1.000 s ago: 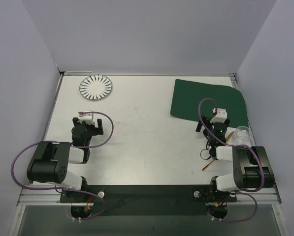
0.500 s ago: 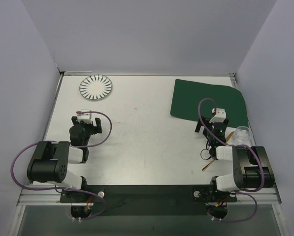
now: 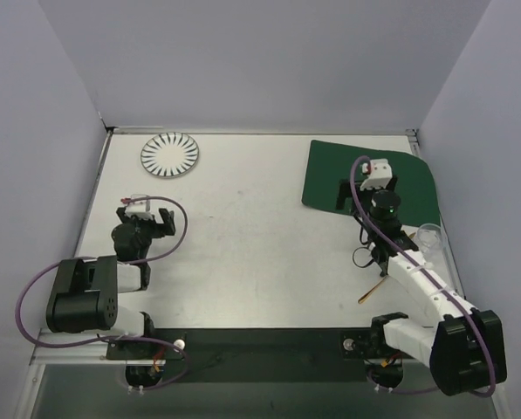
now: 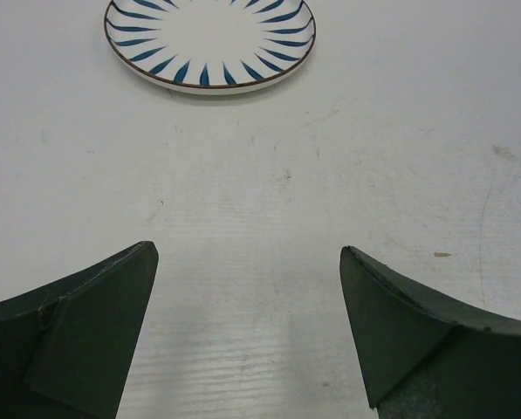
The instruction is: Set the dinner table for one person
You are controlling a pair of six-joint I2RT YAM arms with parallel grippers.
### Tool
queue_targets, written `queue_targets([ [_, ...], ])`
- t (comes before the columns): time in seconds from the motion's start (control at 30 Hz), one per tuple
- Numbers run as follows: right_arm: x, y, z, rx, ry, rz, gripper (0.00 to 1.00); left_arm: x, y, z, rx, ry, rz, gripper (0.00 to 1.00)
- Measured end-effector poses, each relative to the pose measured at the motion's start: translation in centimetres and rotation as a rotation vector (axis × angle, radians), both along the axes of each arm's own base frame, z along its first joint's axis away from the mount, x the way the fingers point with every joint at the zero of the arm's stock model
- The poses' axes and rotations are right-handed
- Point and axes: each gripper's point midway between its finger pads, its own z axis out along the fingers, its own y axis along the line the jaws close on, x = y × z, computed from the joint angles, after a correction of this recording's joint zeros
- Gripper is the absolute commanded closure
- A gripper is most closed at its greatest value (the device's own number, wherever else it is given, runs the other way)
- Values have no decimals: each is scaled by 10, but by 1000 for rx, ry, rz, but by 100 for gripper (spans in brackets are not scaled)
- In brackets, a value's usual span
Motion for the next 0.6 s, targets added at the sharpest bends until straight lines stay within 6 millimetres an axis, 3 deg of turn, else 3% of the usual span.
queue_targets([
  [0.13,10,47,51,-50,-4,89,7,29,14,11,-35,61,28,3],
  [0.23,21,63,65,-85,78,70,6,66,16,41,-33,92,29,3],
  [0.3,34,72,63,-122,155,33,5,79,16,57,-20,101,25,3],
  [0.4,51,90,39,-194,298,5,6,87,17,68,18,168,14,3],
  [0.47,57,103,10,-261,411,-2,6,92,19,72,46,232,5,3],
  [0.6,53,123,-45,-422,585,-1,6,96,23,87,100,330,-16,3],
])
